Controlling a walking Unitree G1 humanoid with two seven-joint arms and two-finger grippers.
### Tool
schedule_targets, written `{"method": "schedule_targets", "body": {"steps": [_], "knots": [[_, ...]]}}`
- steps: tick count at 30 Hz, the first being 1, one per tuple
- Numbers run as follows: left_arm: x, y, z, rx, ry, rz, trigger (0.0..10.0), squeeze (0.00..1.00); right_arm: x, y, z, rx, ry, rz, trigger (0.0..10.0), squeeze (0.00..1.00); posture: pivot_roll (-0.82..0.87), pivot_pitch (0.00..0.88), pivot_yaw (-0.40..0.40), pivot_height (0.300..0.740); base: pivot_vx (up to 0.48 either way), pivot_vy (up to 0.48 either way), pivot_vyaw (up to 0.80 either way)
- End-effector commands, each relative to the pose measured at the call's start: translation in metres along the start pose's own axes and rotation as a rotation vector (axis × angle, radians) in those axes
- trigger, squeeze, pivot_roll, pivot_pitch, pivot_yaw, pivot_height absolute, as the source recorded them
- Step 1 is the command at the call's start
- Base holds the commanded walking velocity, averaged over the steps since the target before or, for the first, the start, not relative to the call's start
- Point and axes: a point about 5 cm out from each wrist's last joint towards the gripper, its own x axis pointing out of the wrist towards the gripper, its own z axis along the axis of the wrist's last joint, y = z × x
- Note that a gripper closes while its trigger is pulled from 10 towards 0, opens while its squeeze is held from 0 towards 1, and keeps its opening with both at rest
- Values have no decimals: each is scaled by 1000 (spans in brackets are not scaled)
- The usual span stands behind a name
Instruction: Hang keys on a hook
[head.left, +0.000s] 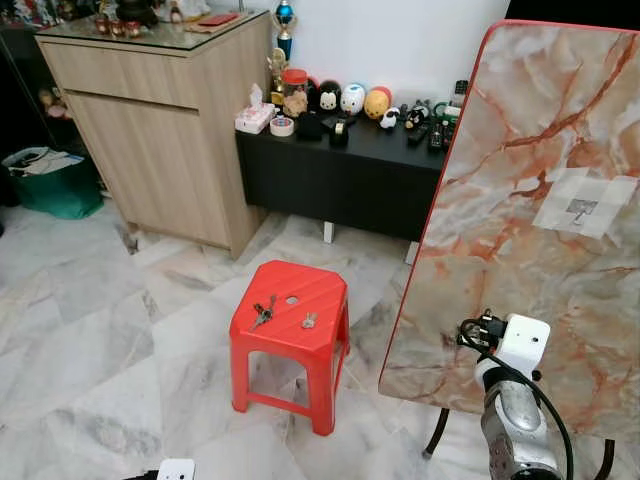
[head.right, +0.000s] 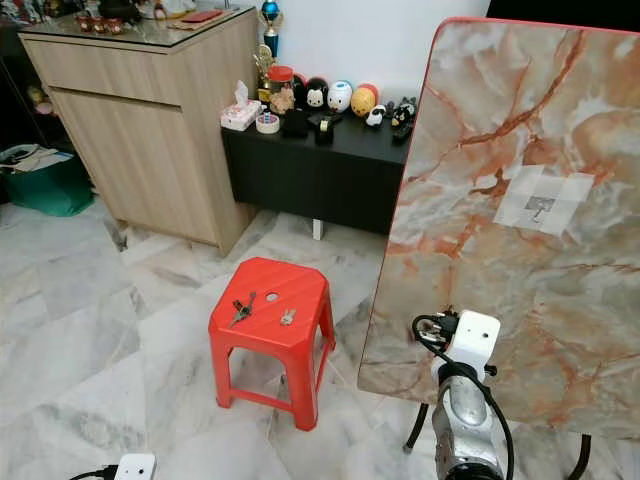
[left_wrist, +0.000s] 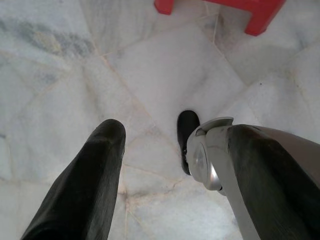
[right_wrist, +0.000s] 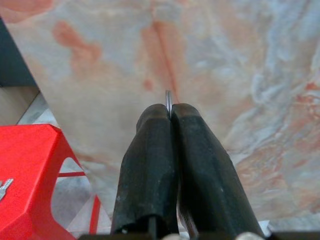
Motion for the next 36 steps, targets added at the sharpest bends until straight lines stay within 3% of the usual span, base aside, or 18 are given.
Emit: {"method": "schedule_targets", "body": {"steps": [1, 6, 14, 21, 31, 36], "knots": [[-1, -3, -5, 17, 28, -10, 10000, 0, 2, -4, 5, -10, -24, -13, 10000, 0, 31, 0, -59, 735, 0, -431, 0], [-1, -3, -7, 19, 33, -12, 10000, 0, 4, -4, 7, -6, -24, -19, 10000, 0, 26, 0, -56, 735, 0, -416, 0], [-1, -3, -7, 11, 34, -10, 10000, 0, 5, -4, 11, -18, -47, -35, 10000, 0, 24, 0, -56, 735, 0, 0, 0], [-2, -4, -9, 4, 41, -8, 10000, 0, 10, -9, 34, -120, -179, -156, 10000, 0, 30, 0, -62, 735, 0, 0, 0], [-1, -6, -8, -36, 31, -2, 10000, 0, 9, -7, 74, -444, -425, -304, 10000, 0, 33, 0, -65, 735, 0, 0, 0], [-1, -6, -8, -39, 31, -1, 10000, 0, 11, -8, 78, -463, -437, -361, 10000, 0, 29, 0, -63, 735, 0, 0, 0]]}}
